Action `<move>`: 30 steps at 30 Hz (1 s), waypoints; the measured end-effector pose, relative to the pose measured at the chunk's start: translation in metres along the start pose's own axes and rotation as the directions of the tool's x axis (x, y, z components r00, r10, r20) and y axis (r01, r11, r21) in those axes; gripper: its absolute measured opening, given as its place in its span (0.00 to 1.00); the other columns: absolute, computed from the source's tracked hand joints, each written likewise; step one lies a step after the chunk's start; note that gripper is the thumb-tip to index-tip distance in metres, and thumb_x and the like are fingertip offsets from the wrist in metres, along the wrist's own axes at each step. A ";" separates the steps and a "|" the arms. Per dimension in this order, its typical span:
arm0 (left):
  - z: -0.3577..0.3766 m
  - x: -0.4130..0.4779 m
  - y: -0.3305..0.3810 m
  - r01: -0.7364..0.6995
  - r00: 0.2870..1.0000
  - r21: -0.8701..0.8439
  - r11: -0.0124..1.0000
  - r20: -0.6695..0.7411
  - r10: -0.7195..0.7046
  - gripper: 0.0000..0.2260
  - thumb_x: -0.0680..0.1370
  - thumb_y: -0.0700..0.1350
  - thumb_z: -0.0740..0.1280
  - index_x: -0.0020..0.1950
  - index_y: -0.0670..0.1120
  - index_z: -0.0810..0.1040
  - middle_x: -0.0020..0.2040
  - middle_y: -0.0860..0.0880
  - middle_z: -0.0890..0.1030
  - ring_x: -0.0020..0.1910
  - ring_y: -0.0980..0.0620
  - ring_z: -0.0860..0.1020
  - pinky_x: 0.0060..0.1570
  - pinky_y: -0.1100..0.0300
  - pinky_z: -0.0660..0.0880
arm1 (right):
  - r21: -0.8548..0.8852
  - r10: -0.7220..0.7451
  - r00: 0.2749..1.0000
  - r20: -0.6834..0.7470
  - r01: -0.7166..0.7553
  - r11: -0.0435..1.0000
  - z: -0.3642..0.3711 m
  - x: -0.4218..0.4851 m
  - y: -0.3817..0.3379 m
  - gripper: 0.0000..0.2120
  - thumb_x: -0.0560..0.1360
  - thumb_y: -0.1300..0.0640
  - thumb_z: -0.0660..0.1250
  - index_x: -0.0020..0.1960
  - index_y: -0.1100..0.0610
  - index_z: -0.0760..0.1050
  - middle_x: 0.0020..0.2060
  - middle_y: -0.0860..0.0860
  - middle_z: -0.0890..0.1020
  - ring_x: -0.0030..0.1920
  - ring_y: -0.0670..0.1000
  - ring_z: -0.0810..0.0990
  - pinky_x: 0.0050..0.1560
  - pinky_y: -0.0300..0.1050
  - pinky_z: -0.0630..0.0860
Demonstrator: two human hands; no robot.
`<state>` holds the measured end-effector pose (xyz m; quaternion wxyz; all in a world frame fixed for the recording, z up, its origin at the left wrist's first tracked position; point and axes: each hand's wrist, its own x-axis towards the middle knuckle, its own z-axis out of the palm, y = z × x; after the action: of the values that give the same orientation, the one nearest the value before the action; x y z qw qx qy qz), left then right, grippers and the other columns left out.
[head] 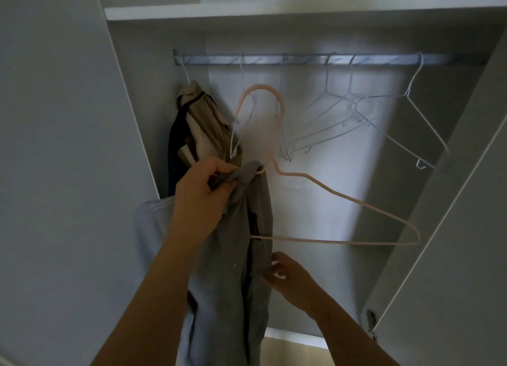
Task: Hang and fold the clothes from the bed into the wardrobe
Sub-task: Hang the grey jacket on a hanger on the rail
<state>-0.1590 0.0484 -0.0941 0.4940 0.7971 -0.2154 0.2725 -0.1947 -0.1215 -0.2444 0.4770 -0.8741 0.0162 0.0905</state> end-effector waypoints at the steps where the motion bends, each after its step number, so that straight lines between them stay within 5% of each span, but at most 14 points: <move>1: -0.002 0.001 0.000 -0.012 1.000 -0.008 1.000 0.003 0.012 0.13 0.73 0.34 0.68 0.41 0.53 0.74 0.37 0.59 0.75 0.37 0.68 0.74 0.37 0.77 0.69 | -0.116 0.018 0.999 0.035 -0.014 0.993 0.003 0.001 0.002 0.04 0.76 0.50 0.63 0.51 0.44 0.72 0.50 0.44 0.78 0.54 0.47 0.76 0.57 0.42 0.71; 4: -0.007 0.006 0.000 -0.055 0.998 -0.017 0.998 0.029 0.056 0.17 0.73 0.34 0.69 0.40 0.58 0.73 0.37 0.59 0.75 0.37 0.68 0.74 0.38 0.76 0.69 | -0.331 0.078 0.997 0.011 -0.070 0.941 0.004 0.003 0.003 0.14 0.79 0.48 0.58 0.57 0.53 0.77 0.57 0.50 0.78 0.59 0.51 0.75 0.63 0.48 0.68; 10: -0.035 0.018 -0.011 -0.134 0.989 0.002 0.991 0.062 0.133 0.18 0.71 0.32 0.70 0.40 0.57 0.72 0.37 0.57 0.76 0.37 0.67 0.73 0.38 0.74 0.68 | 0.116 0.106 0.968 -0.227 -0.081 0.990 -0.032 -0.004 0.005 0.08 0.80 0.55 0.57 0.53 0.56 0.73 0.49 0.53 0.77 0.55 0.56 0.76 0.59 0.50 0.71; 15: -0.053 0.021 -0.021 -0.136 0.968 0.031 0.990 0.218 0.126 0.16 0.70 0.29 0.70 0.44 0.51 0.76 0.40 0.47 0.78 0.40 0.48 0.76 0.41 0.60 0.72 | 0.026 -0.053 0.919 -0.391 0.068 0.997 -0.083 -0.013 0.014 0.08 0.79 0.56 0.61 0.42 0.54 0.75 0.38 0.48 0.78 0.42 0.49 0.77 0.44 0.36 0.70; 20: -0.056 0.023 -0.029 -0.141 0.948 0.135 0.981 0.306 0.094 0.18 0.71 0.31 0.70 0.40 0.56 0.74 0.40 0.54 0.78 0.39 0.64 0.75 0.39 0.73 0.69 | -0.080 -0.136 0.906 -0.400 0.114 0.990 -0.108 -0.015 0.018 0.14 0.76 0.59 0.65 0.33 0.49 0.75 0.28 0.44 0.77 0.33 0.41 0.75 0.35 0.29 0.67; 23: -0.058 0.020 -0.034 -0.185 0.919 0.213 0.959 0.385 0.092 0.20 0.70 0.31 0.70 0.40 0.57 0.73 0.39 0.56 0.77 0.39 0.62 0.74 0.41 0.72 0.69 | -0.025 -0.106 0.927 -0.361 0.104 0.994 -0.116 -0.022 0.016 0.12 0.76 0.58 0.66 0.34 0.50 0.78 0.28 0.42 0.79 0.29 0.37 0.74 0.33 0.25 0.67; 26: -0.047 0.016 -0.039 -0.282 0.869 0.372 0.884 0.490 0.071 0.10 0.72 0.34 0.69 0.44 0.50 0.78 0.40 0.55 0.74 0.43 0.51 0.76 0.45 0.55 0.73 | -0.086 -0.045 0.937 -0.347 0.016 0.996 -0.116 -0.025 0.018 0.11 0.76 0.55 0.66 0.35 0.48 0.78 0.32 0.45 0.80 0.36 0.42 0.76 0.41 0.34 0.71; 30: -0.019 0.004 -0.035 -0.280 0.910 0.551 0.786 0.413 0.034 0.05 0.76 0.42 0.64 0.49 0.48 0.78 0.47 0.50 0.75 0.43 0.47 0.77 0.38 0.57 0.71 | -0.076 0.026 0.891 -0.453 -0.068 0.995 -0.106 -0.026 0.016 0.08 0.76 0.56 0.65 0.38 0.53 0.78 0.38 0.50 0.81 0.44 0.51 0.78 0.49 0.44 0.71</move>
<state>-0.1388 0.0801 -0.1076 0.1404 0.9278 -0.2768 0.2070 -0.2065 -0.2207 -0.1975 0.4182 -0.8910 0.1436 -0.1028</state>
